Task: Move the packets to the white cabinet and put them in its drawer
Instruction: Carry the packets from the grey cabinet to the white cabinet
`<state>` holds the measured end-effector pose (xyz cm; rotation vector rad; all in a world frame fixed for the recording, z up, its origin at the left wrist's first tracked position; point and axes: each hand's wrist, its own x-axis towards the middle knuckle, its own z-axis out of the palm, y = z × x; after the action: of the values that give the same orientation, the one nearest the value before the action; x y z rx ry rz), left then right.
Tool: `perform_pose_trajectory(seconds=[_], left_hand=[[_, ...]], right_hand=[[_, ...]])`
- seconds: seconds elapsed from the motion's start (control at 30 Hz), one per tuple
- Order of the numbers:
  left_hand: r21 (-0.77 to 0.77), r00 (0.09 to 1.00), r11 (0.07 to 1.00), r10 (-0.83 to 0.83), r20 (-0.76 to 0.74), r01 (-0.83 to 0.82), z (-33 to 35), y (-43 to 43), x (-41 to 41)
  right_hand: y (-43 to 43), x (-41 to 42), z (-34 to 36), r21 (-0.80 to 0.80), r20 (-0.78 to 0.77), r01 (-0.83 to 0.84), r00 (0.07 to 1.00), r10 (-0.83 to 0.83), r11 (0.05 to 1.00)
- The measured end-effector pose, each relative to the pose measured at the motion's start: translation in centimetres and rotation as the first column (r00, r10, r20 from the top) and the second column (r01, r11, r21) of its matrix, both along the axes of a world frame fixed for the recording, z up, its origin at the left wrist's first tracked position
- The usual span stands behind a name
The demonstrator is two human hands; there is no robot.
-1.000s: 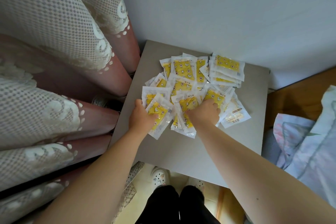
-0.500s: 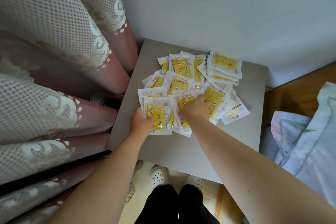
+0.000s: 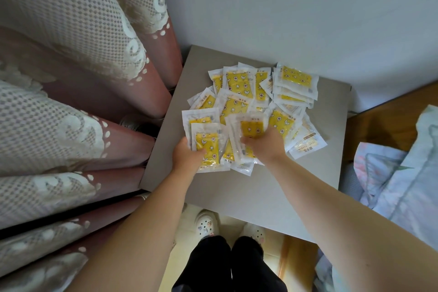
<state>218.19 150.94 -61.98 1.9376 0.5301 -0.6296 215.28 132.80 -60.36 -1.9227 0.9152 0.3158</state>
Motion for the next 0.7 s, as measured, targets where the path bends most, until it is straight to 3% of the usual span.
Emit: perform_pose_trajectory(seconds=[0.07, 0.13, 0.23, 0.53, 0.7], left_hand=[[-0.110, 0.992, 0.987, 0.113, -0.058, -0.119, 0.2, 0.4, 0.0], [-0.210, 0.969, 0.948, 0.218, -0.113, -0.238, 0.9, 0.9, -0.2], [-0.279, 0.961, 0.921, 0.244, -0.126, -0.271, 2.5, 1.2, -0.5], [-0.365, 0.979, 0.909, 0.197, -0.051, -0.202, 13.1, -0.2, -3.6], [-0.417, 0.998, 0.906, 0.068, -0.018, -0.069, 18.4, 0.0, -7.4]], right_hand=[[-0.5, -0.3, 0.6, 0.216, -0.020, 0.189, 0.982, -0.189, 0.958], [-1.0, -0.7, 1.4, 0.406, -0.125, 0.369, 0.929, -0.349, 0.836], [-1.6, -1.1, 3.3, 0.529, -0.233, 0.474, 0.879, -0.417, 0.704], [-1.2, -4.1, 12.7, 0.732, -0.196, 0.440, 0.868, -0.456, 0.521], [0.0, -8.4, 18.2, 0.762, -0.053, 0.280, 0.925, -0.375, 0.583]])
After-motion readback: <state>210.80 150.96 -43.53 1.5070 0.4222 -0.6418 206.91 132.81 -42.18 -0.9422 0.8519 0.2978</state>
